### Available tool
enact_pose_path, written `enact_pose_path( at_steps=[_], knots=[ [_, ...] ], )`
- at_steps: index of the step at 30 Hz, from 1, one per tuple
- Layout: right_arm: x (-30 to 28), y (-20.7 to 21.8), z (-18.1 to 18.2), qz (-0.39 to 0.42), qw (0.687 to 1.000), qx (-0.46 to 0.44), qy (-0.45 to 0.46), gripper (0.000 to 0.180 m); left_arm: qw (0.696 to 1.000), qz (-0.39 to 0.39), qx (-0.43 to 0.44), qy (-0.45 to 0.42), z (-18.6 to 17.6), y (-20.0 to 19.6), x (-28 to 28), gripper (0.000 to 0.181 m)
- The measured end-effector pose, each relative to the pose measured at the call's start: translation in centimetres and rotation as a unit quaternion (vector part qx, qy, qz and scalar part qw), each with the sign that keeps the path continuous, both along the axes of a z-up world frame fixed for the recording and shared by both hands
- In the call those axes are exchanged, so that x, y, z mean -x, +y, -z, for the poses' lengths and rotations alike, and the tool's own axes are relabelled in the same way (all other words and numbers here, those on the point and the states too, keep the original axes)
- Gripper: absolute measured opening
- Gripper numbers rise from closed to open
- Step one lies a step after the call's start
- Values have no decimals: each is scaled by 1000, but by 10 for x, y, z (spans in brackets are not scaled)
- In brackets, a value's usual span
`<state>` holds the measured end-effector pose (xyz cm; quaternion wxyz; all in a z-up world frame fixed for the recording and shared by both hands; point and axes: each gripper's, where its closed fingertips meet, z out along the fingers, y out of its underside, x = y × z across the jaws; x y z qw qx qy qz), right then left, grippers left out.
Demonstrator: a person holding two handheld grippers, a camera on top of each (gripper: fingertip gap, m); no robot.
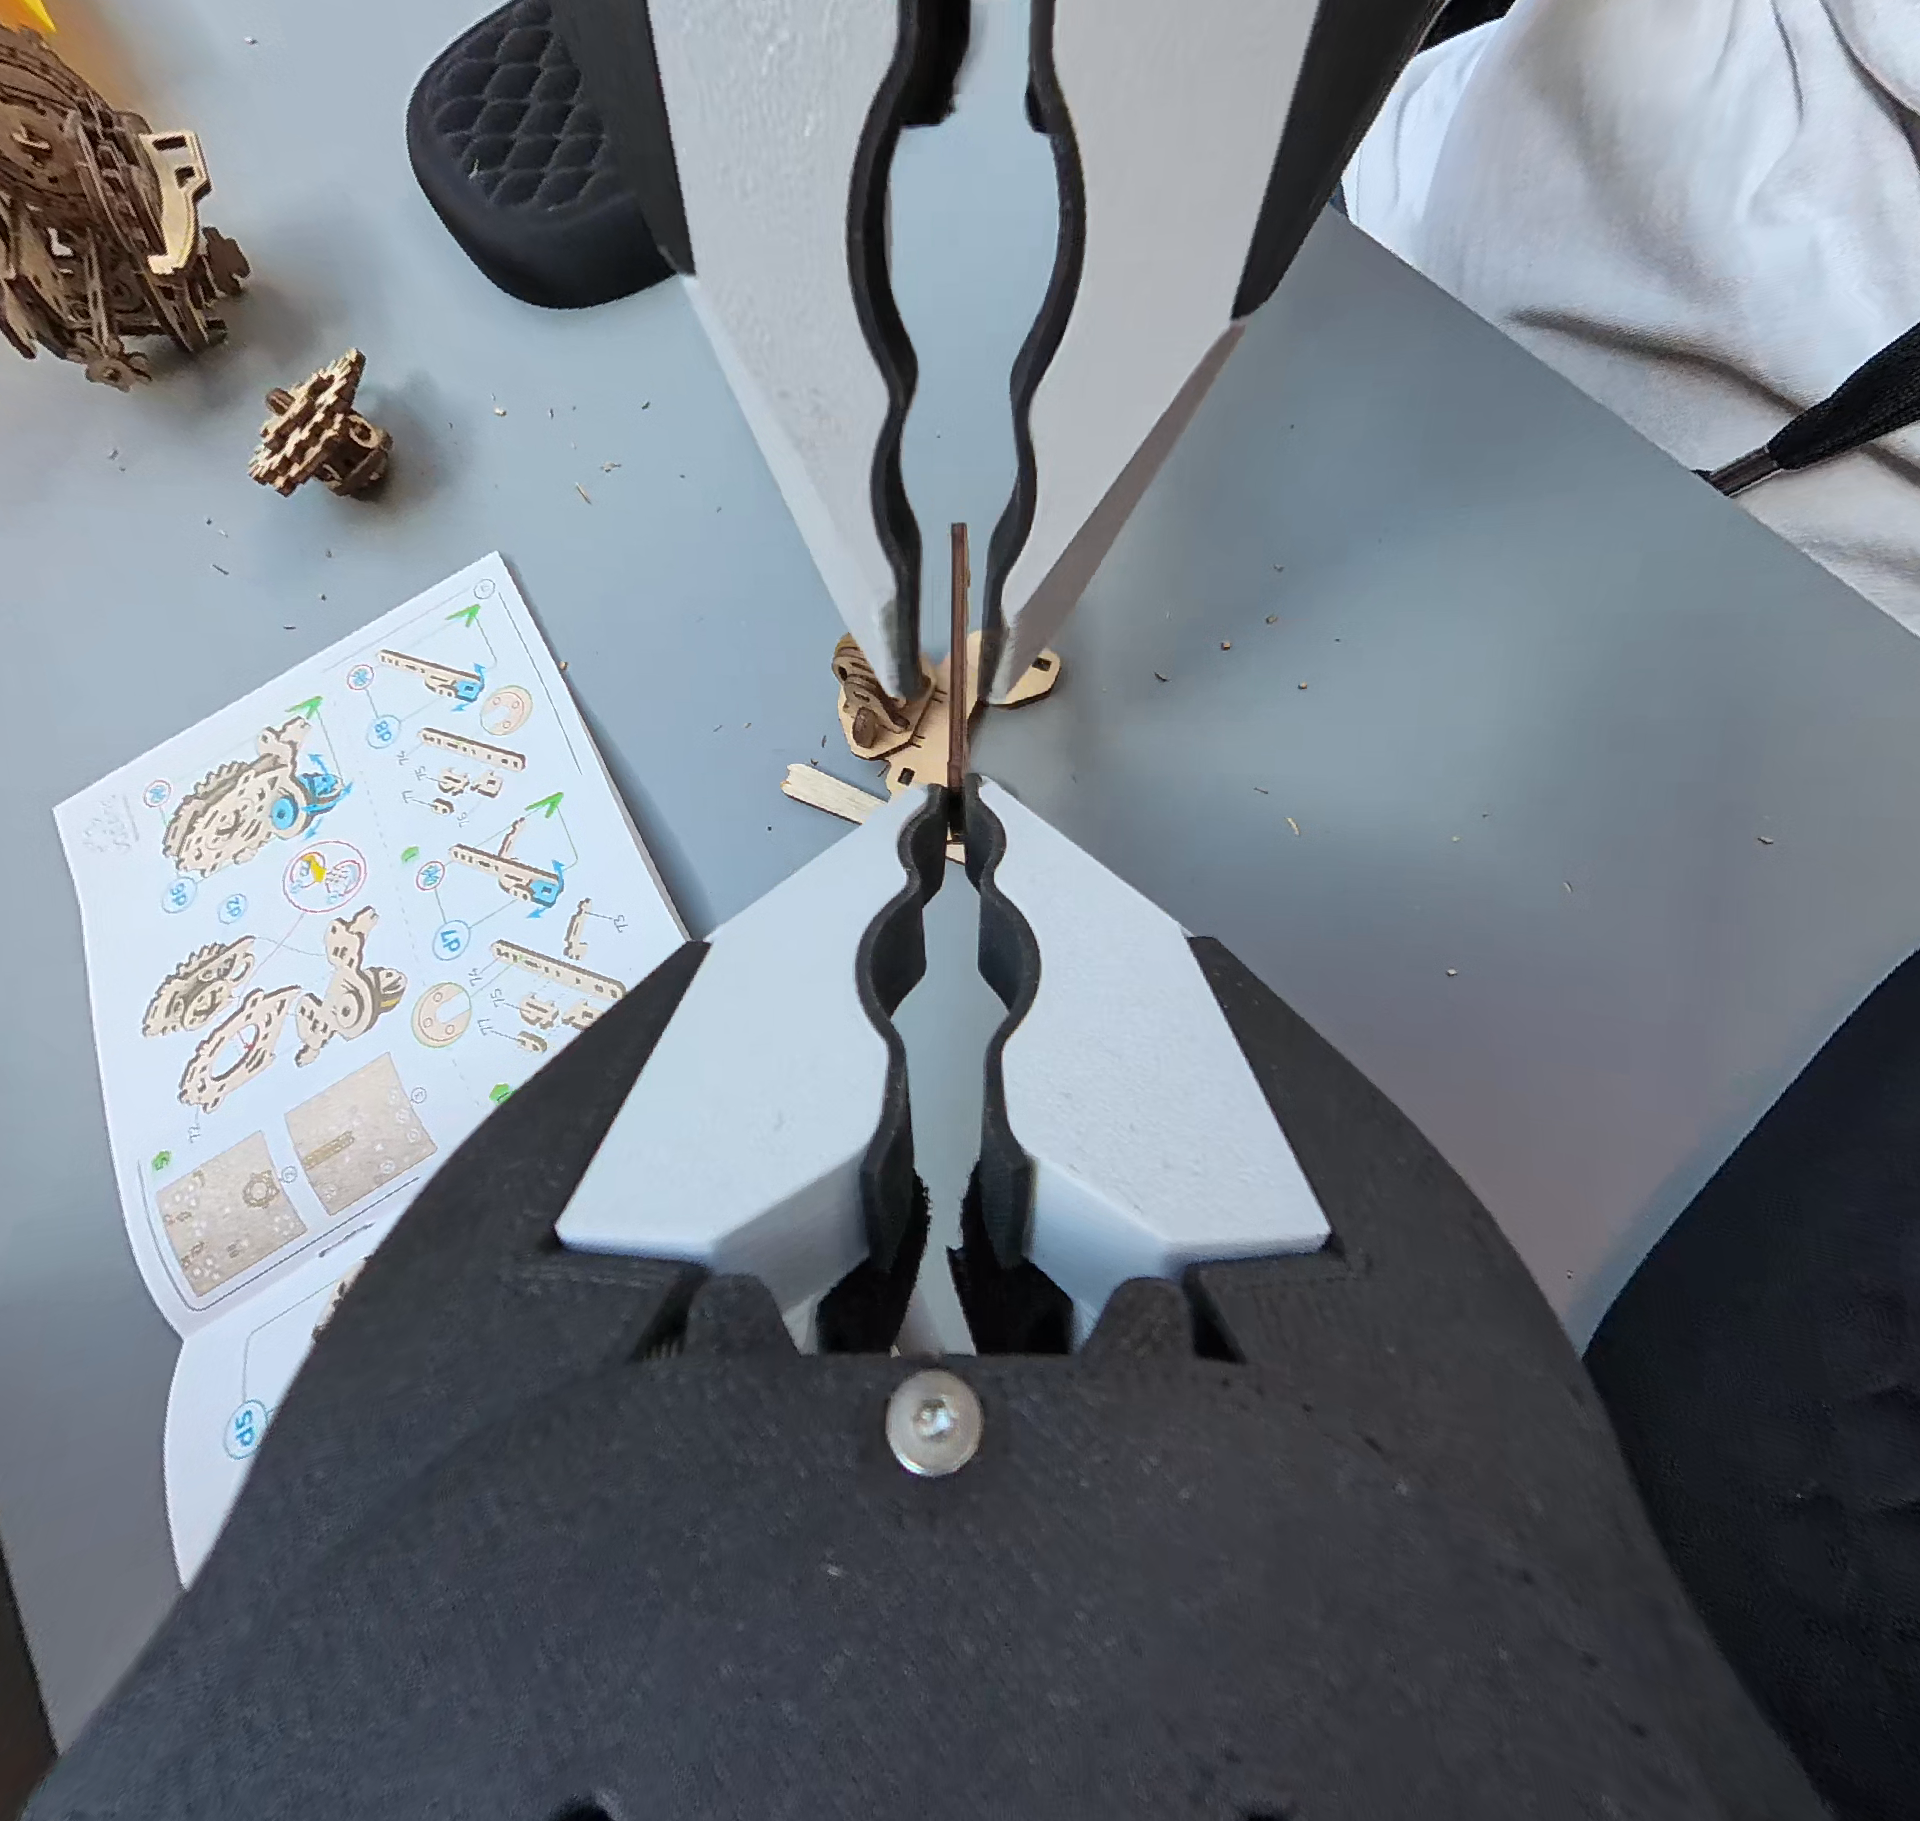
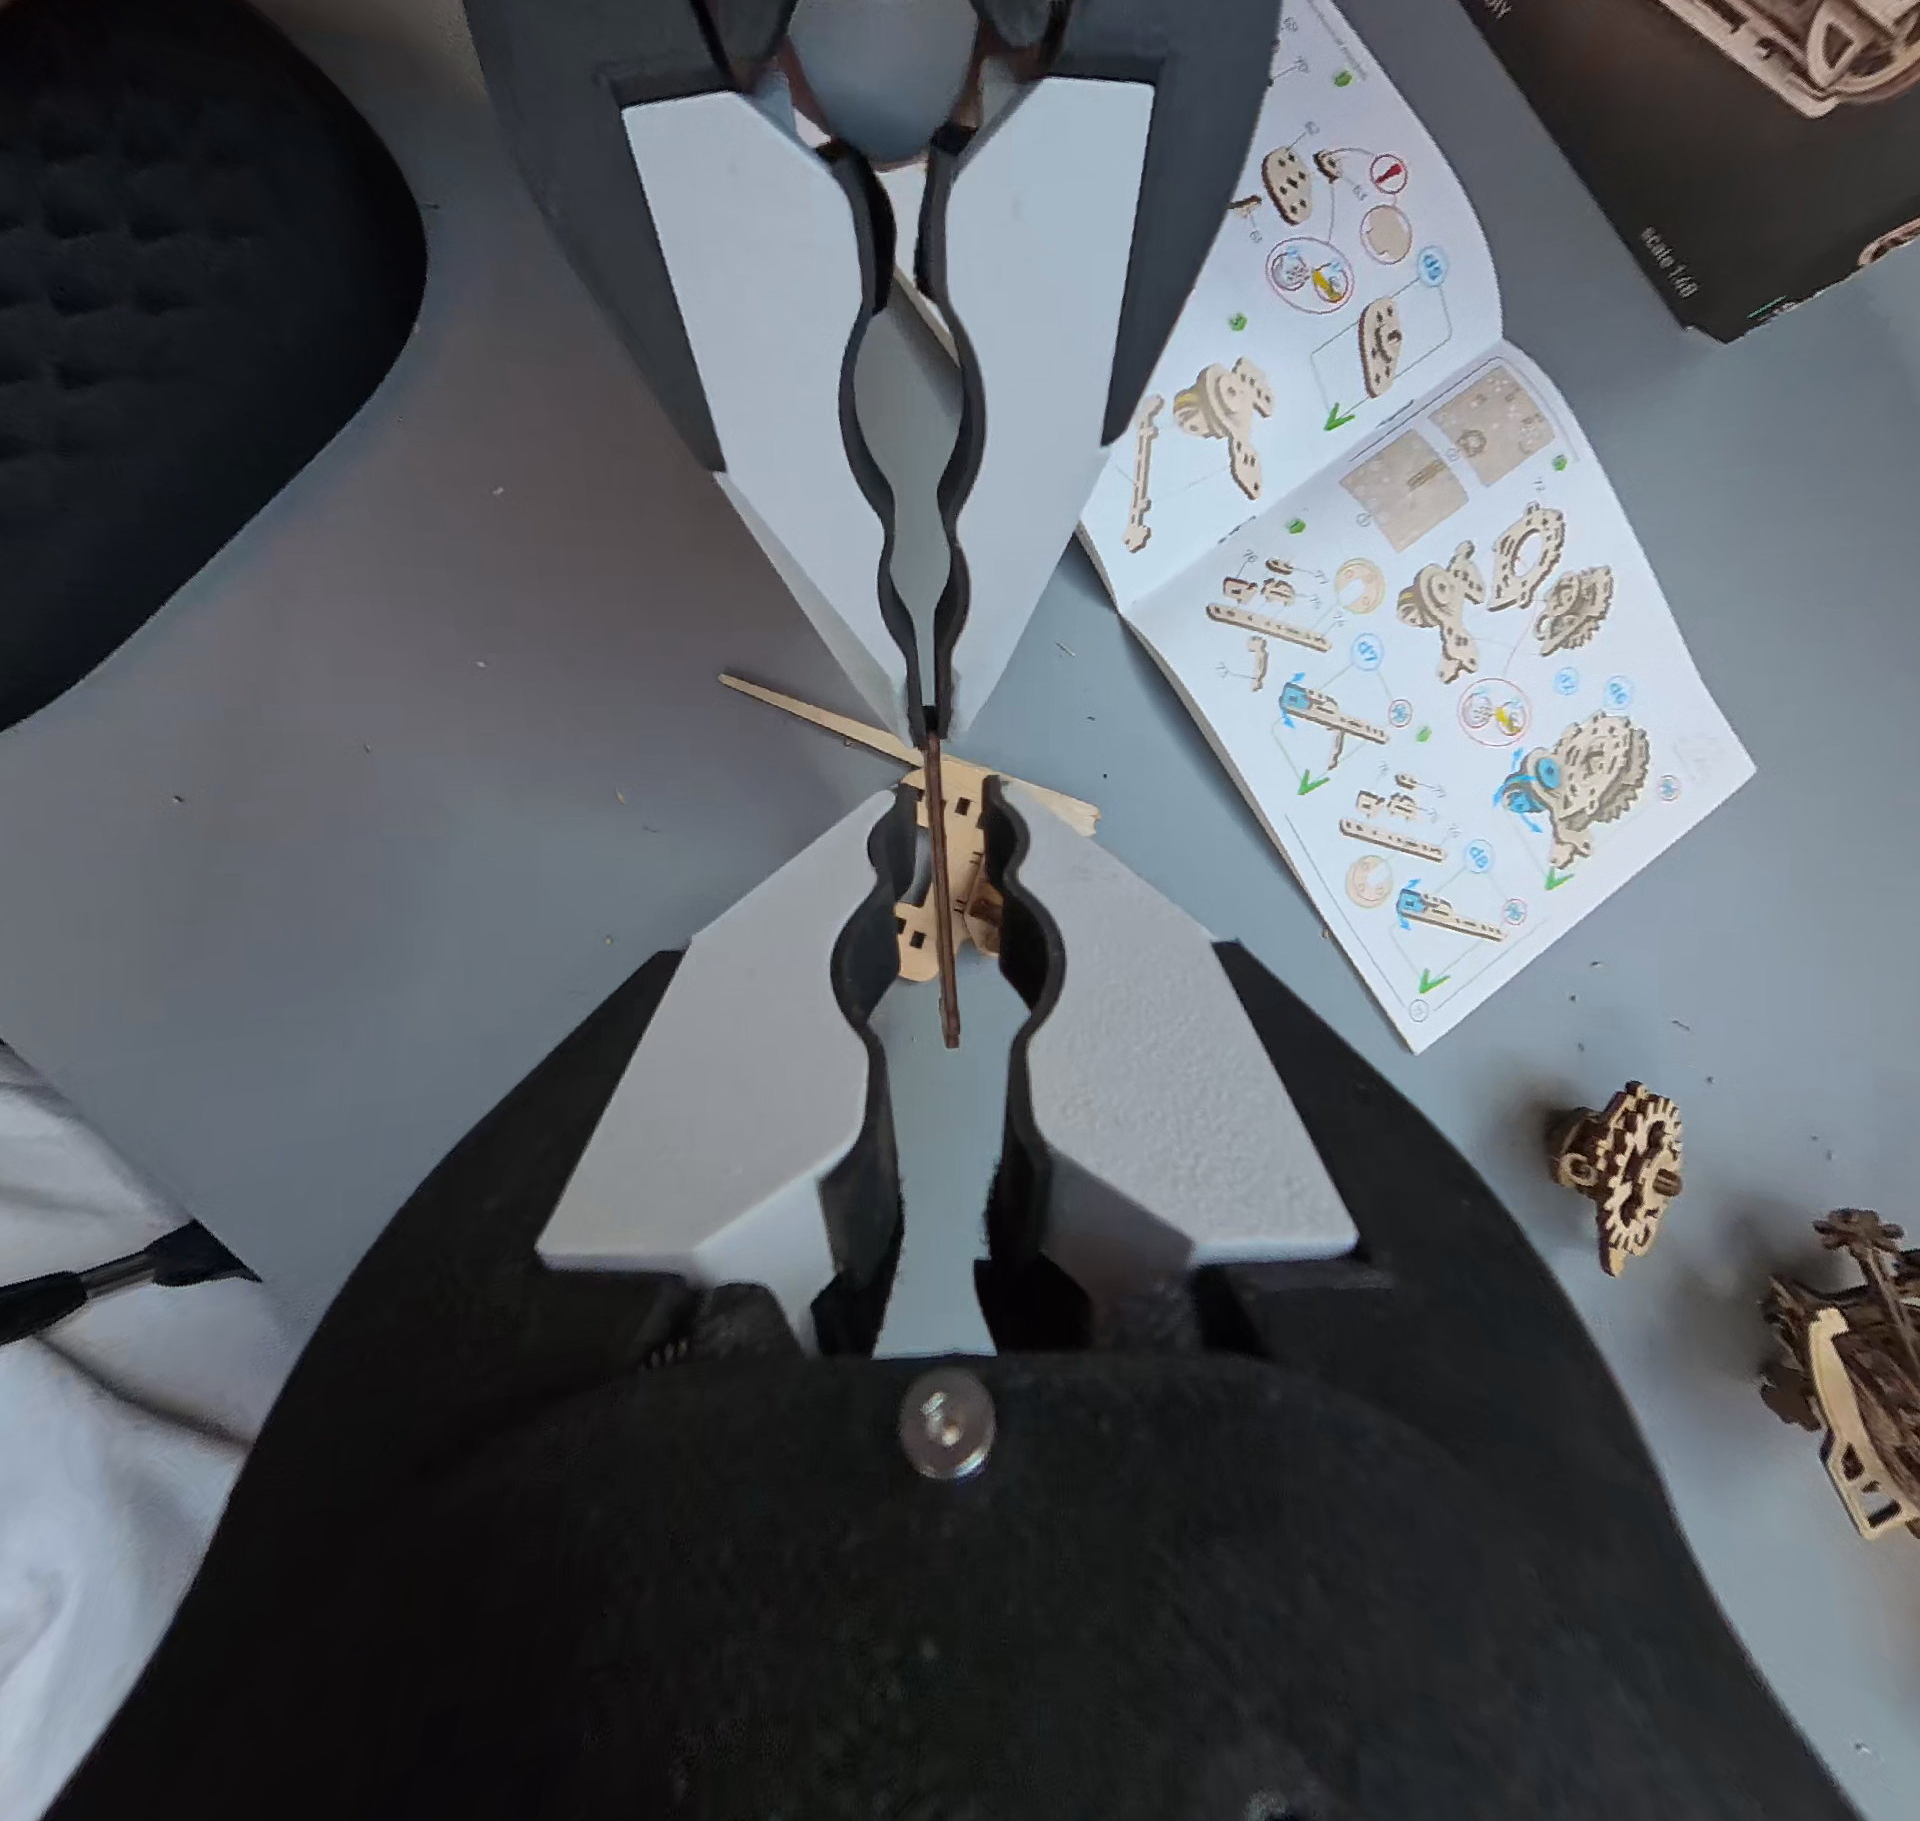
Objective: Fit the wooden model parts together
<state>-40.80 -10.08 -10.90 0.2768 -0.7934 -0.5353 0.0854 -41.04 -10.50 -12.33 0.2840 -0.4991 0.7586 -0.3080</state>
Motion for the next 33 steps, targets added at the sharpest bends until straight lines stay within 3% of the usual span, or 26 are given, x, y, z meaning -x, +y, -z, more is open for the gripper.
enact_pose_path(
  at_steps=[3, 9, 21, 26, 28, 33],
  knots=[
    [-5, 0, 8, 0, 1000, 15, -15, 19, 1000, 3, 1, -3, -1, -1, 1, 0],
    [-4, -7, 16, -9, 998, 59, 17, 2, 1000, 11, 5, -17, -8, -4, 0, 0],
    [-3, -12, 21, 3, 996, 85, 14, 2, 1000, 19, -1, 6, 1, -8, -1, 0],
    [-10, 0, 23, 72, 992, 98, 27, 2, 999, -34, 12, 13, 4, 9, -3, 3],
    [-12, 3, 25, 102, 988, 111, 34, 1, 997, -53, 35, 39, 13, 15, 3, 15],
    [-15, 5, 30, 144, 981, 123, 37, 1, 988, -60, 92, 107, 38, 12, 12, 12]
  ],
)
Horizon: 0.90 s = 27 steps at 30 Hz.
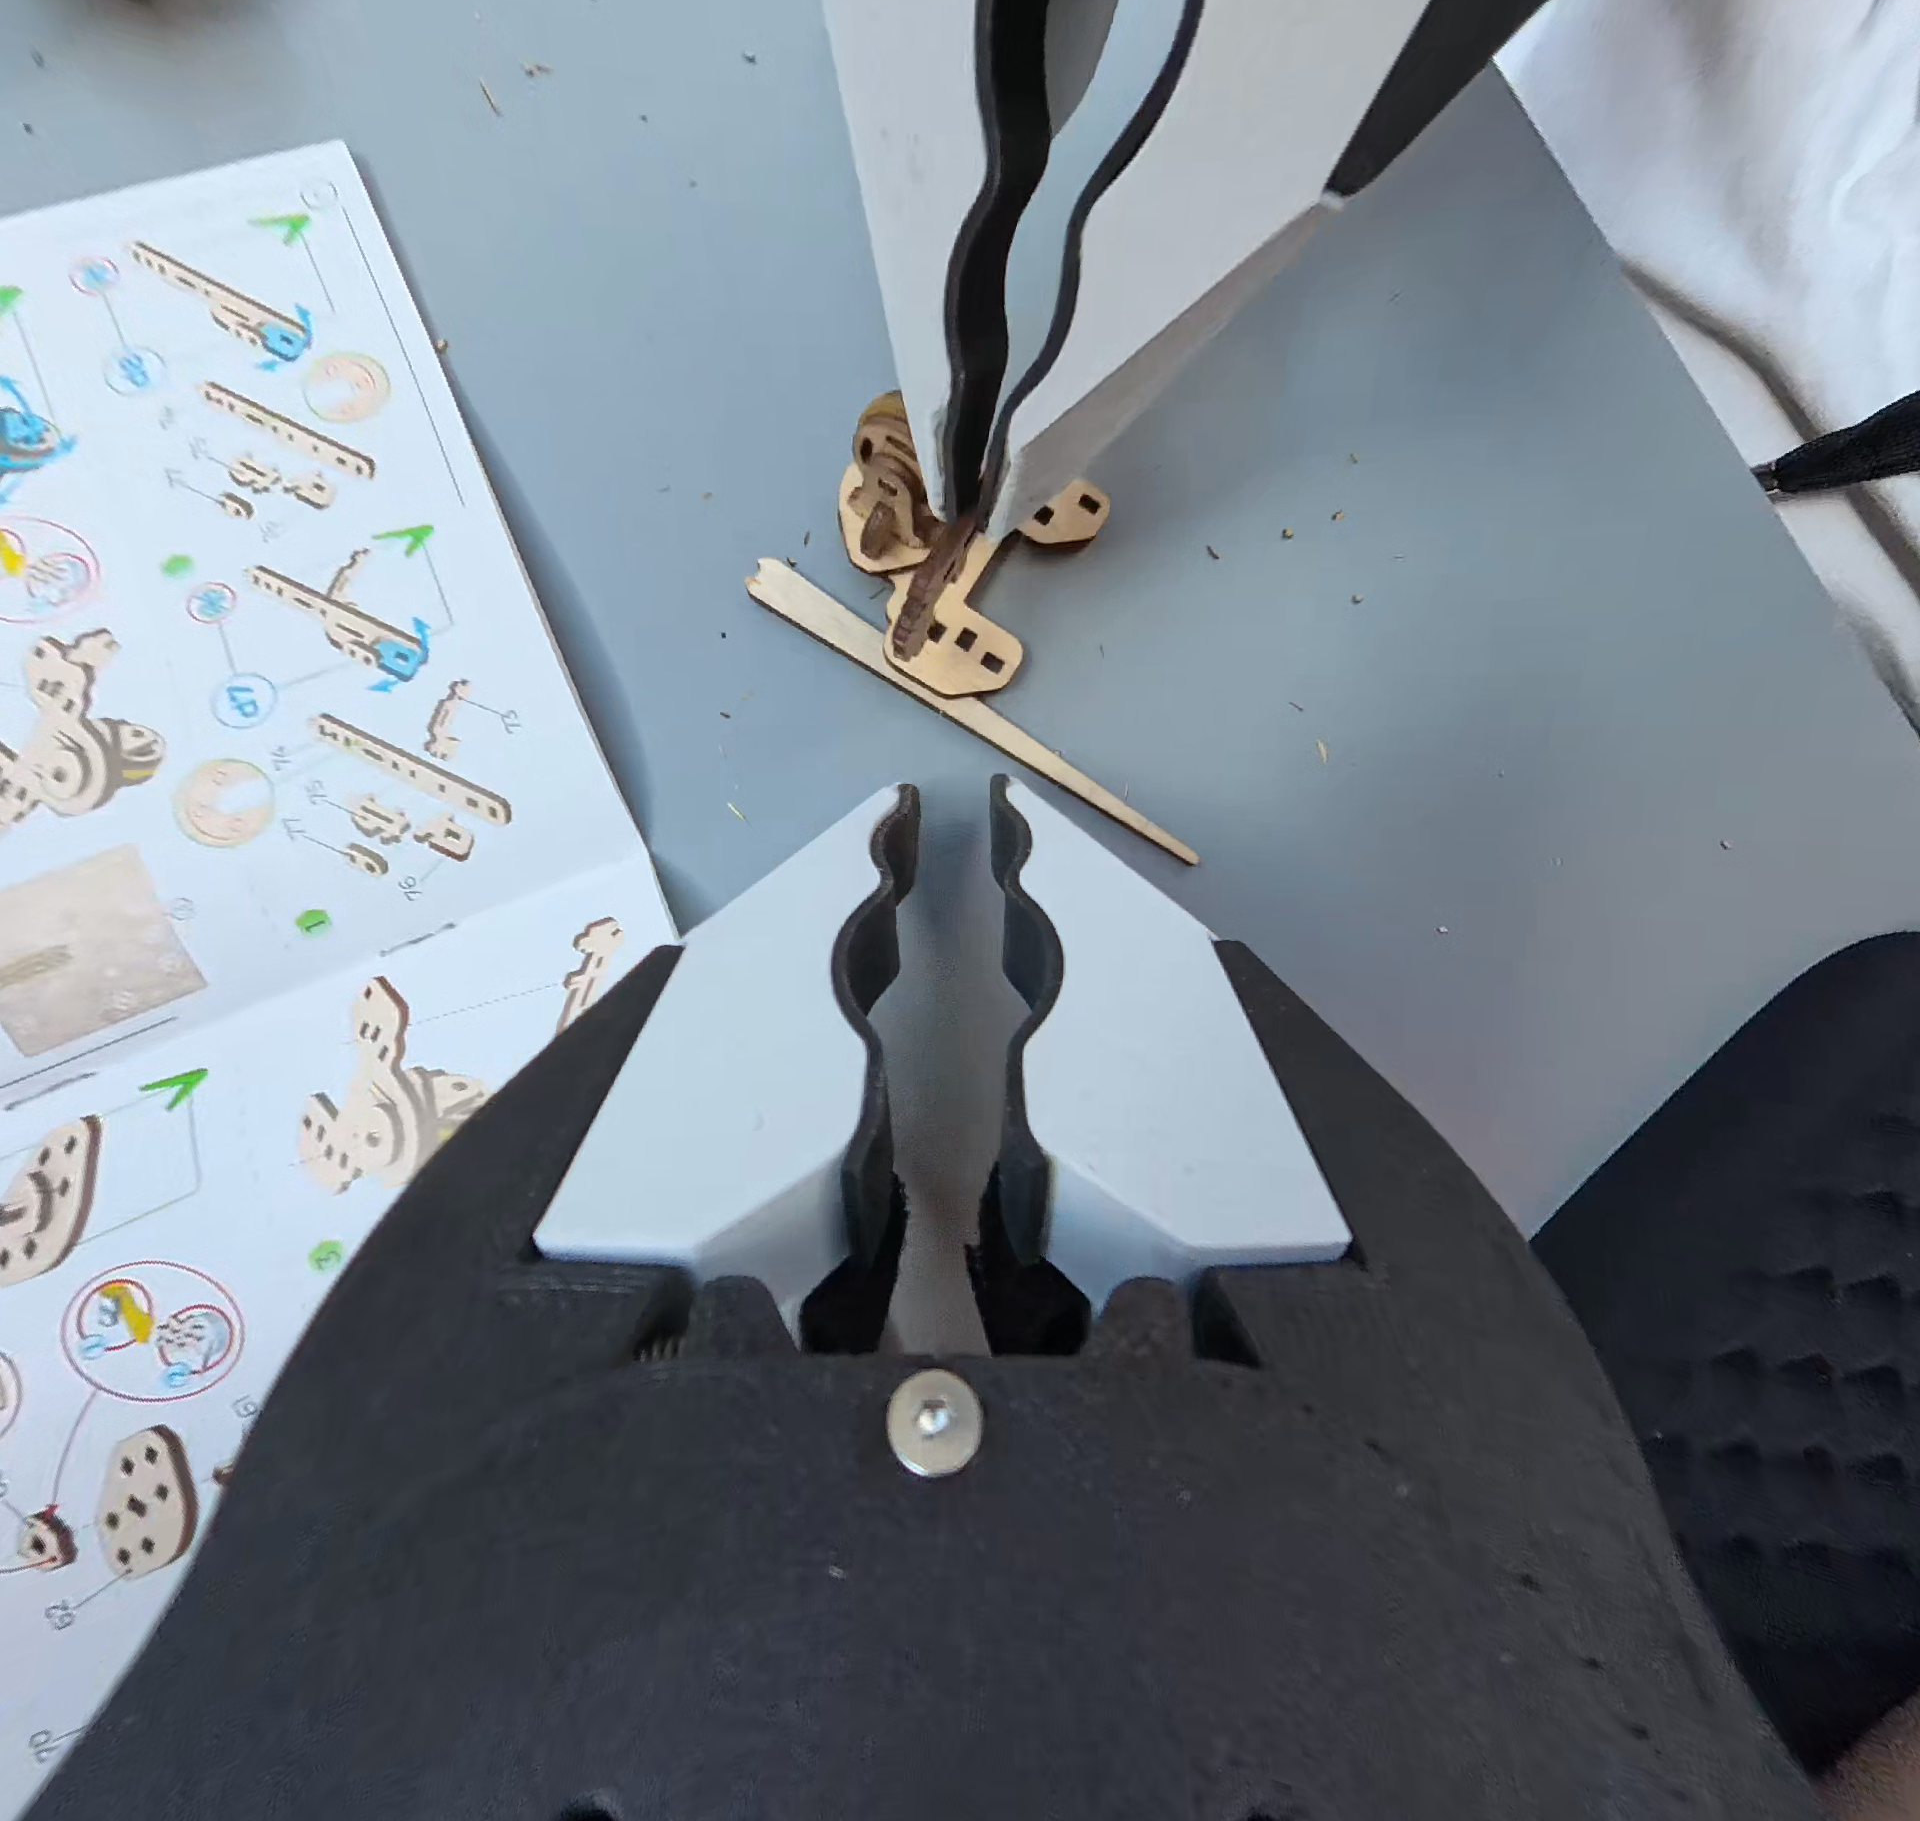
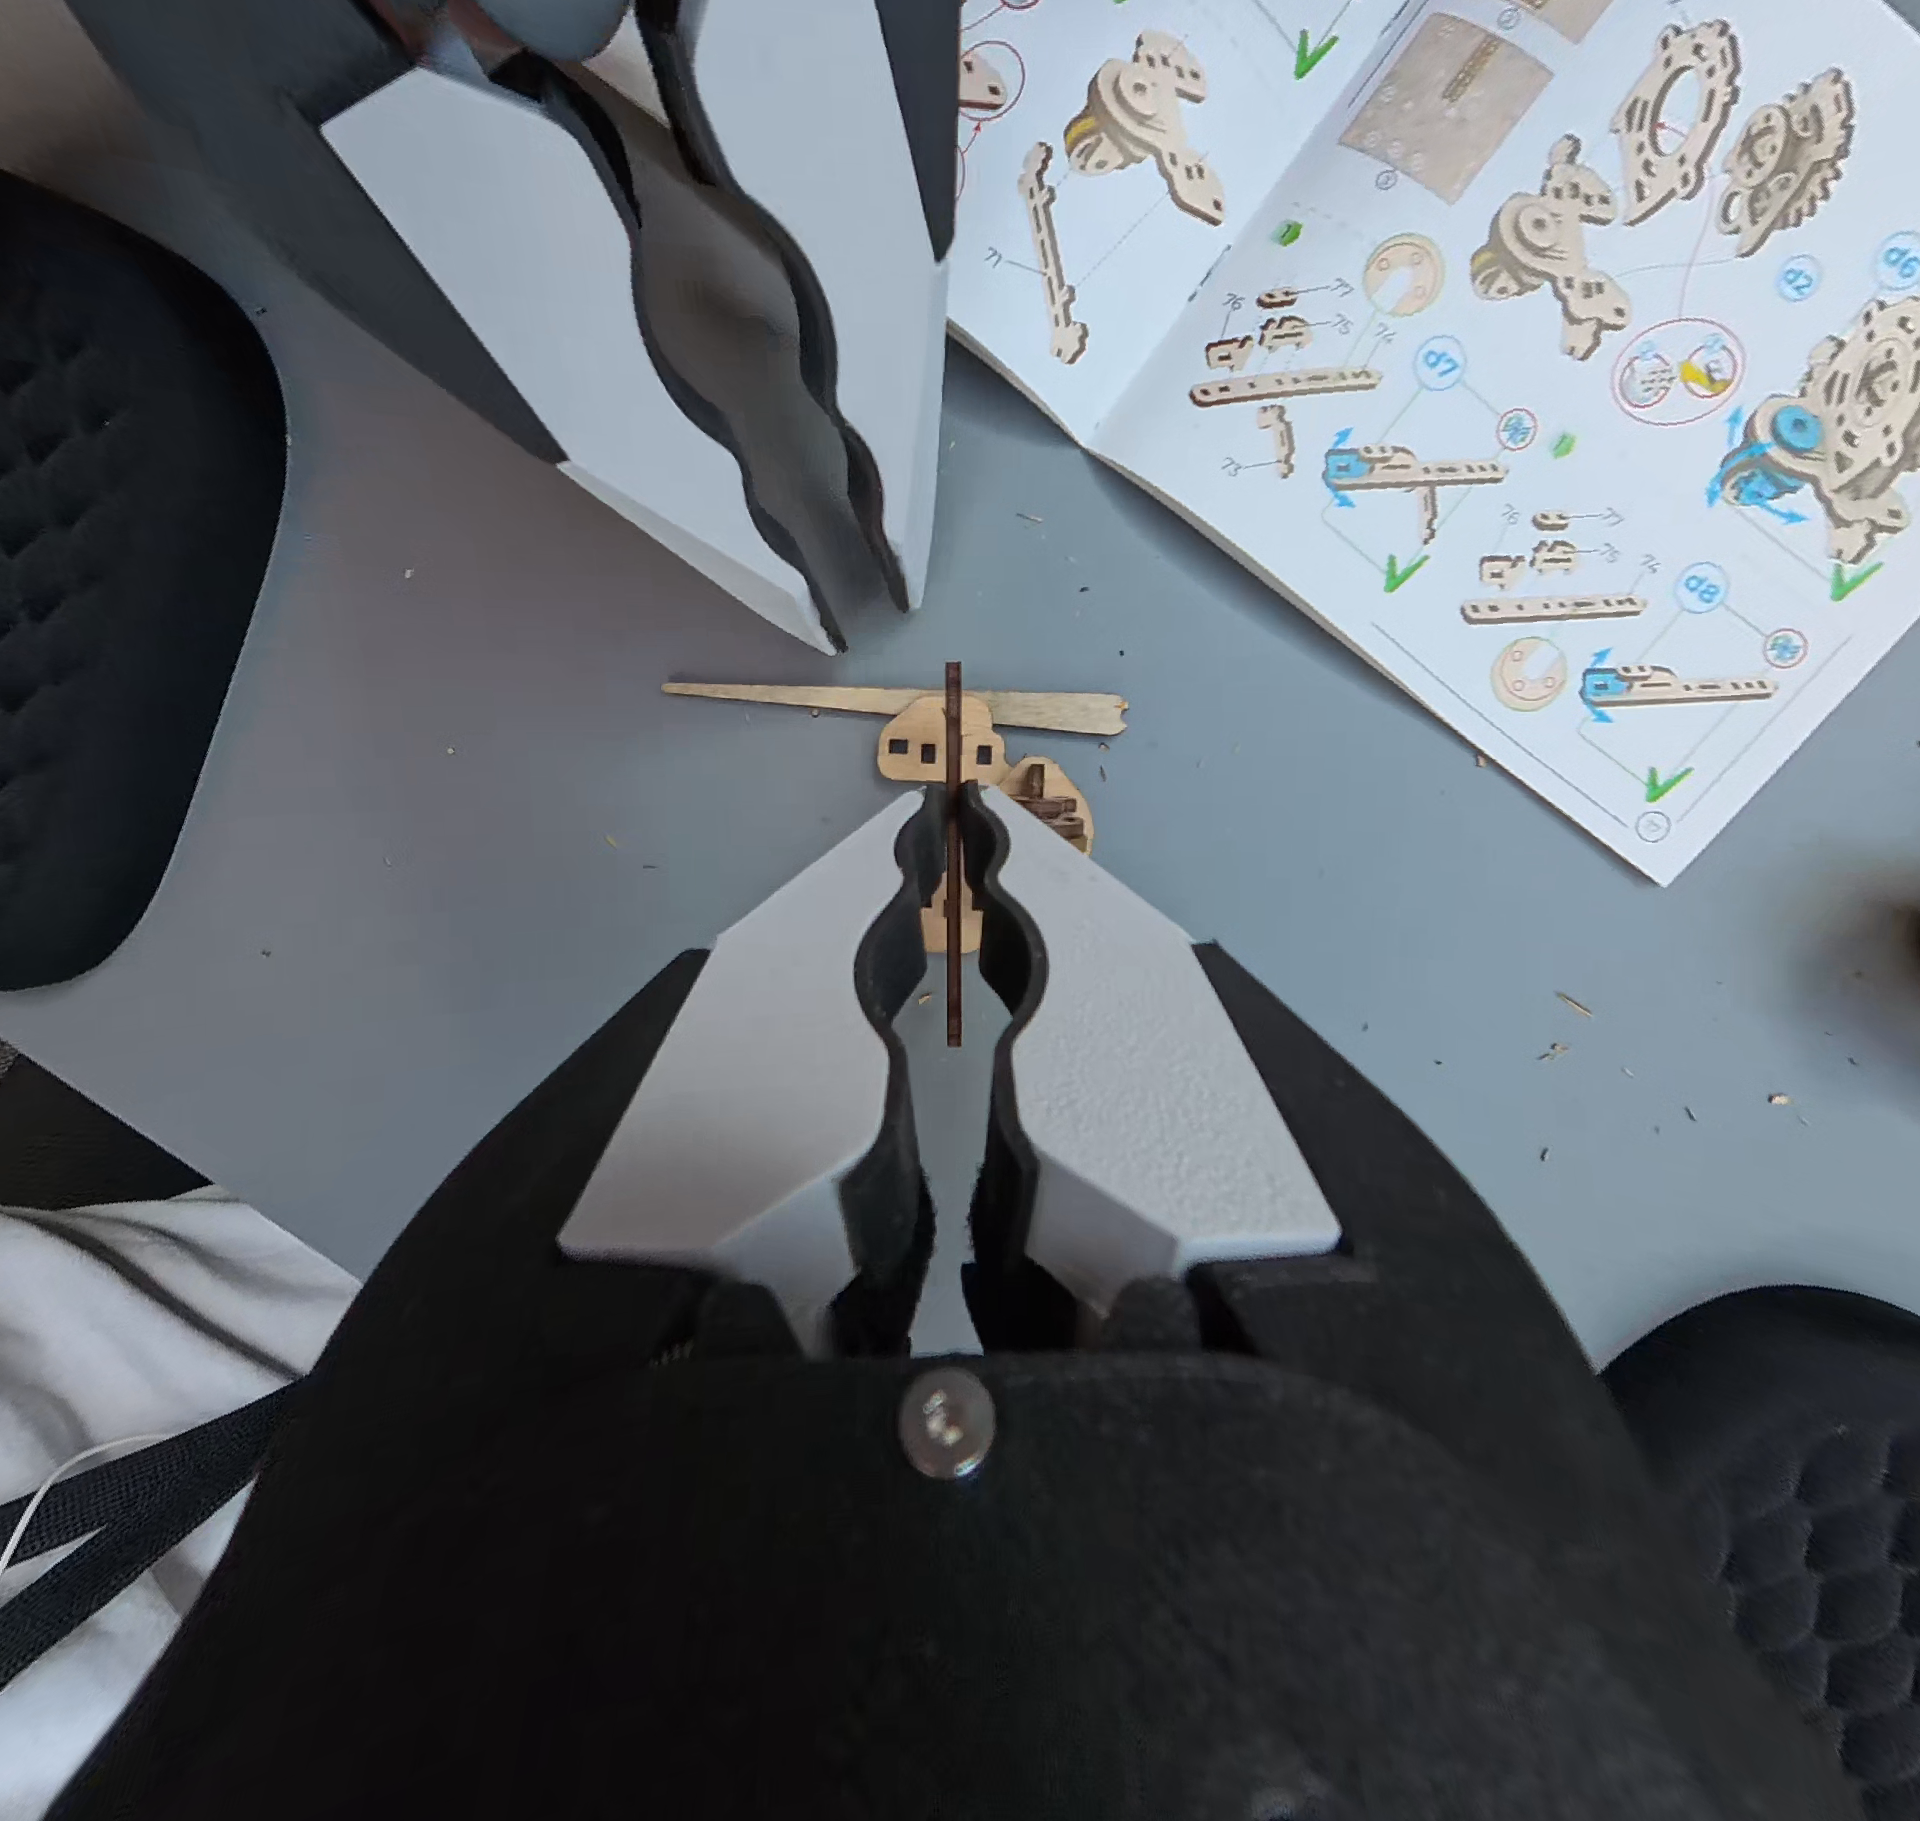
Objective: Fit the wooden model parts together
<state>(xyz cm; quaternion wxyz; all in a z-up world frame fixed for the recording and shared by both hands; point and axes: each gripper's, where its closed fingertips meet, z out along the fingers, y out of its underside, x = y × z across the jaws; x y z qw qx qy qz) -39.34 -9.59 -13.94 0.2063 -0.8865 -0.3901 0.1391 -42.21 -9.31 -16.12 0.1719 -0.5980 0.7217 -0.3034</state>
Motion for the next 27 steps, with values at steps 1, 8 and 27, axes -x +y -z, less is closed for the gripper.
enact_pose_path(
  at_steps=[1, 8, 27],
  knots=[
    [0, 0, 0, 4, 1000, -1, -1, 1, 1000, -1, 6, 0, 0, -1, -1, 11],
    [2, -1, 4, 3, 1000, -3, -1, 1, 1000, -3, 10, -9, 0, -3, -10, 15],
    [-5, 0, -24, 22, 998, -40, 37, 2, 1000, -12, 13, -13, -3, -2, -14, 22]
  ],
)
